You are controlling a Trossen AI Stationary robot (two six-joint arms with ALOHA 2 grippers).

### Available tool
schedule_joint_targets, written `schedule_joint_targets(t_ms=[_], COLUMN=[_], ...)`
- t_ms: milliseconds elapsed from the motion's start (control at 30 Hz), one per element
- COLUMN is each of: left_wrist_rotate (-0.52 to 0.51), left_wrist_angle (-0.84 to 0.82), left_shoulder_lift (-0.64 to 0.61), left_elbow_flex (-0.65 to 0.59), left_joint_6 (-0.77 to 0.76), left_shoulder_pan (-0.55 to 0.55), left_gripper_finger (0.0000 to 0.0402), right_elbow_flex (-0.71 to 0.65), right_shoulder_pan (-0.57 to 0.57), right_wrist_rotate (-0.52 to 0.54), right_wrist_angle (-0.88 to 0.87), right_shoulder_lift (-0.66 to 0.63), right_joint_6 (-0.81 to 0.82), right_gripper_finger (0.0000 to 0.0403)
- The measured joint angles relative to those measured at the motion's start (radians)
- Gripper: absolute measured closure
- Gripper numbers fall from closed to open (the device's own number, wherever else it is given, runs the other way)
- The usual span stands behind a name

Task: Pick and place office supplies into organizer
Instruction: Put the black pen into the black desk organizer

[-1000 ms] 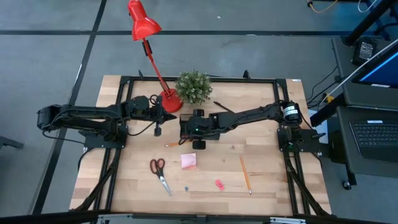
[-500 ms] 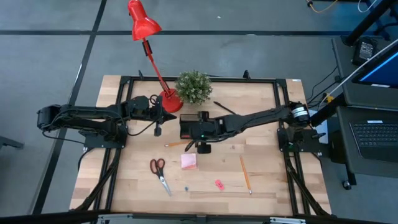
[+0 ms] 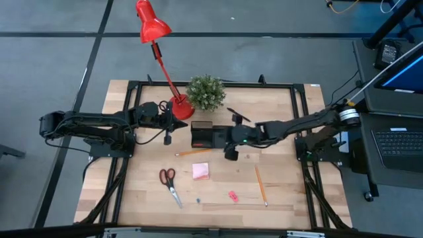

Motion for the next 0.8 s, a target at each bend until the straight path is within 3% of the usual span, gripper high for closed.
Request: schedule_joint_targets(t_ms=[167,400,800], left_wrist_rotate=[0.002,0.002,0.002], left_wrist_angle=[0.000,-0.001,-0.029], left_shoulder_lift=[0.000,0.000,0.000], left_elbow_flex=[0.000,0.000,0.000], left_joint_6=[-0.001,-0.036,-0.020], left_shoulder_pan=[-0.008,-0.009,-0.010], left_gripper_finger=[0.0399,0.0399,0.0399], right_elbow_flex=[-0.159,-0.264,-0.378], right_shoulder_pan=[0.000,0.000,-0.142], right_wrist_rotate=[0.000,0.015,0.043], right_wrist_angle=[0.147,0.167,0.178], right_shoulder_lift=[-0.120,-0.263,-0.311], right_joint_6=[0.014,0.041,0.199], right_gripper_finger=[0.0402,0.0401,0.0400])
